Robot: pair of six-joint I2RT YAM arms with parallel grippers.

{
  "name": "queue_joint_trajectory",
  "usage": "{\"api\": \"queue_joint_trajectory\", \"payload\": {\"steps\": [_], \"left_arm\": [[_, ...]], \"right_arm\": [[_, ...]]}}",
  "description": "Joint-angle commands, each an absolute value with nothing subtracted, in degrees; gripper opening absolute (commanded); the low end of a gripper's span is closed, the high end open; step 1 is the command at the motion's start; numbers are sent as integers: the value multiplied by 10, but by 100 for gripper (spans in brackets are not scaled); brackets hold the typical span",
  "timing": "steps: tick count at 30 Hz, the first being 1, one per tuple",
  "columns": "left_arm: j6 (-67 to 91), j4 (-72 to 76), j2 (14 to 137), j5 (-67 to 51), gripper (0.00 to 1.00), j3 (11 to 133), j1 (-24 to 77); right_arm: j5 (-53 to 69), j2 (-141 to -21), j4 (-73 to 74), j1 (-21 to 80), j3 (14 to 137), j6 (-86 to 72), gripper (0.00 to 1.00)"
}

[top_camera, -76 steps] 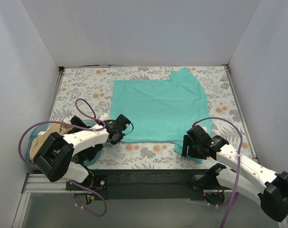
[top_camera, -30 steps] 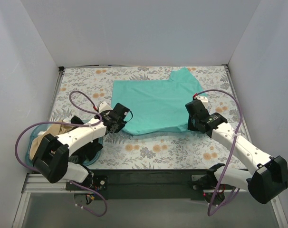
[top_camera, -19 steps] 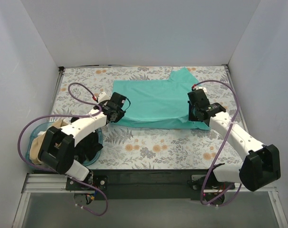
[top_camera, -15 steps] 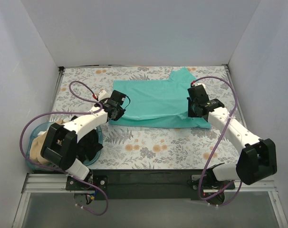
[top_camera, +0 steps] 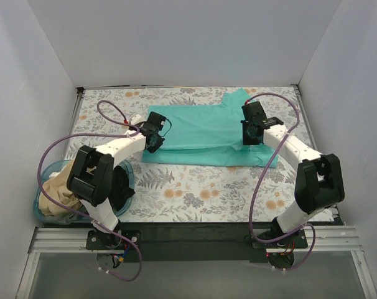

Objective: Fold and stack the t-shirts
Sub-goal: Fold the tshirt

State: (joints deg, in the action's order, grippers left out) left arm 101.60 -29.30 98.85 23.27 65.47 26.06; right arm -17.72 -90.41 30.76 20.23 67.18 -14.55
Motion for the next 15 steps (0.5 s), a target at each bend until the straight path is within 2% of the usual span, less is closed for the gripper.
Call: {"api": "queue_joint_trajectory", "payload": {"steps": [1,7,8,9,10,11,12,13,15], "left_arm": [[1009,-291,1006,242,0,682,243],[1000,-286,1037,238,0,707,231],[997,-287,1041,238,9,711,230],[995,-286,1042,245,22,715,230],[987,-272,1041,247,52,712,230],[986,-269,1037,247,58,711,227],[987,-270,1034,247,64,710,226],[985,-270,1028,249,80,709,225],[988,-272,1004,251,86,709,225]], "right_arm": [[-170,-931,274,189,708,-127,1],[-155,-993,224,180,735,-96,1],[-154,-1004,216,177,755,-94,6],[-153,-1022,209,171,764,-91,22],[-157,-1030,206,169,778,-89,29],[-159,-1038,207,167,801,-86,33],[-162,-1044,207,167,810,-81,47],[-165,-1043,211,167,816,-77,60],[-157,-1025,224,167,816,-75,81]]}}
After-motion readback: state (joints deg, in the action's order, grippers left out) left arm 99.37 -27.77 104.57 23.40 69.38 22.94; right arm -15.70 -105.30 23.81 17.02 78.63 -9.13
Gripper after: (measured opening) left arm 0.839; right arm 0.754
